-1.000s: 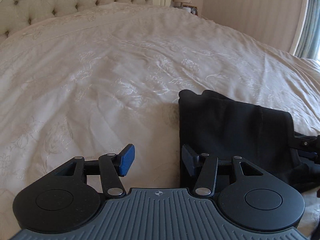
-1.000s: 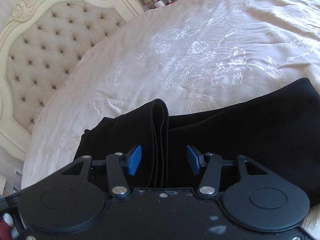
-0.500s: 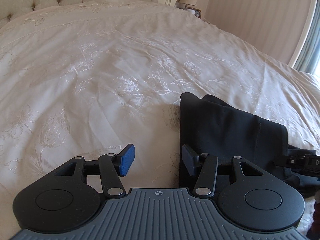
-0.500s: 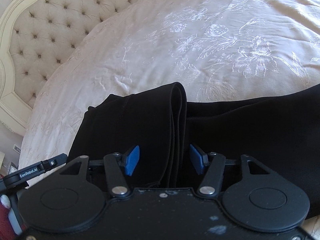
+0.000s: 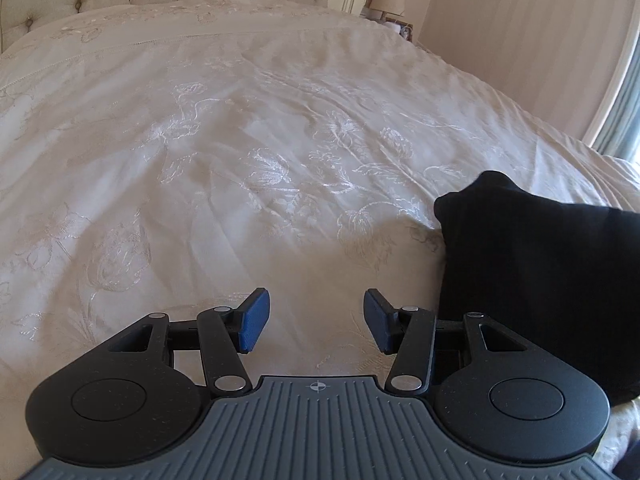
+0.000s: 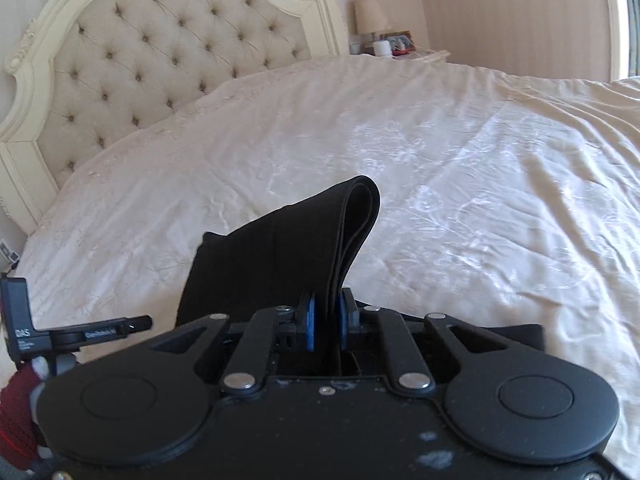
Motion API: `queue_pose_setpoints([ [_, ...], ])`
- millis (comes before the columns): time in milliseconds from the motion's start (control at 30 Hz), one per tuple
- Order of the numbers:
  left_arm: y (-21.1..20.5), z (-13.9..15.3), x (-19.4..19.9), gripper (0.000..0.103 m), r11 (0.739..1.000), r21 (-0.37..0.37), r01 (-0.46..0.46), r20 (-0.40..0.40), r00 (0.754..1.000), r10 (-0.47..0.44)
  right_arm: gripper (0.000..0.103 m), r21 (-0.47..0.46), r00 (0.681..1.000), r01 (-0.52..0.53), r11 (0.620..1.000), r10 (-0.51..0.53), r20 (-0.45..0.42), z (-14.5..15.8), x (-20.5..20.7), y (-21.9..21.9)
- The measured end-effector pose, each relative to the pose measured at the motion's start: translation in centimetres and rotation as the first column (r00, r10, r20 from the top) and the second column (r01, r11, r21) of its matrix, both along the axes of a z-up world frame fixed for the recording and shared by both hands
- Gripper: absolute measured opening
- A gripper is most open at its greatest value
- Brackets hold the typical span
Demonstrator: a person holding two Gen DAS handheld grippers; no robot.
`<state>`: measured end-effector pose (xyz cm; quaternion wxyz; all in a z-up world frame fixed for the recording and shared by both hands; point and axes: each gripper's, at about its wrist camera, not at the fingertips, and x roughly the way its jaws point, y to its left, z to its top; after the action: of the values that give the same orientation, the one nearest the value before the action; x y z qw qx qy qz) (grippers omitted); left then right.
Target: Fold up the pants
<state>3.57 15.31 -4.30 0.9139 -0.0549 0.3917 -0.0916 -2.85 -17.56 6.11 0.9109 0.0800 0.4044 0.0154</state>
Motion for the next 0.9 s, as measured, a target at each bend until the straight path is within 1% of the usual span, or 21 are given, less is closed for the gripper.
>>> queue_pose_setpoints([
  [33, -0.2, 0.0, 0.0, 0.051, 1.0, 0.004, 0.007, 0.001, 1.0, -0.007, 0.012, -0.038, 0.999, 0.036, 0.999, -0.038, -0.035, -0.5, -0.1, -1.1],
  [100, -0.5, 0.0, -0.2, 0.05, 1.0, 0.015, 0.023, 0.003, 1.0, -0.023, 0.012, -0.106, 0.986, 0.099, 0.989, -0.112, -0.123, -2.1, -0.2, -3.2],
  [167, -0.9, -0.1, -0.3, 0.051, 0.999, 0.029, 0.036, 0.004, 0.999, -0.037, 0.012, -0.125, 0.961, 0.156, 0.98, -0.18, -0.21, -4.2, -0.2, -5.5],
  [200, -1.0, -0.1, -0.4, 0.051, 0.998, 0.037, 0.042, 0.004, 0.999, -0.042, 0.012, -0.115, 0.951, 0.182, 0.977, -0.205, -0.231, -4.9, -0.4, -6.3],
  [300, -1.5, -0.2, -0.6, 0.051, 0.997, 0.057, 0.057, 0.007, 0.998, -0.057, 0.013, -0.039, 0.938, 0.24, 0.97, -0.242, -0.249, -6.0, -0.6, -8.0],
  [333, -1.7, -0.1, -0.7, 0.051, 0.996, 0.064, 0.063, 0.007, 0.998, -0.064, 0.013, -0.037, 0.939, 0.239, 0.97, -0.24, -0.245, -6.0, -0.7, -8.1],
  [467, -2.9, 0.3, -1.1, 0.051, 0.99, 0.104, 0.095, 0.021, 0.995, -0.097, 0.014, -0.078, 0.94, 0.213, 0.974, -0.226, -0.257, -6.7, -0.5, -7.5],
  [633, -5.6, 1.3, -2.0, 0.051, 0.973, 0.169, 0.158, 0.05, 0.984, -0.168, 0.014, -0.097, 0.918, 0.229, 0.968, -0.248, -0.308, -7.5, 0.4, -7.2],
  [800, -9.5, 2.5, -2.0, 0.051, 0.943, 0.23, 0.24, 0.074, 0.962, -0.263, 0.02, -0.122, 0.89, 0.237, 0.964, -0.266, -0.371, -8.6, 1.3, -7.3],
  [833, -10.1, 2.6, -1.9, 0.051, 0.938, 0.241, 0.249, 0.076, 0.959, -0.274, 0.023, -0.125, 0.885, 0.233, 0.964, -0.263, -0.383, -8.9, 1.5, -7.2],
  [900, -11.8, 2.7, -1.2, 0.051, 0.926, 0.264, 0.27, 0.072, 0.952, -0.298, 0.024, -0.119, 0.876, 0.244, 0.963, -0.271, -0.399, -9.2, 1.7, -7.5],
])
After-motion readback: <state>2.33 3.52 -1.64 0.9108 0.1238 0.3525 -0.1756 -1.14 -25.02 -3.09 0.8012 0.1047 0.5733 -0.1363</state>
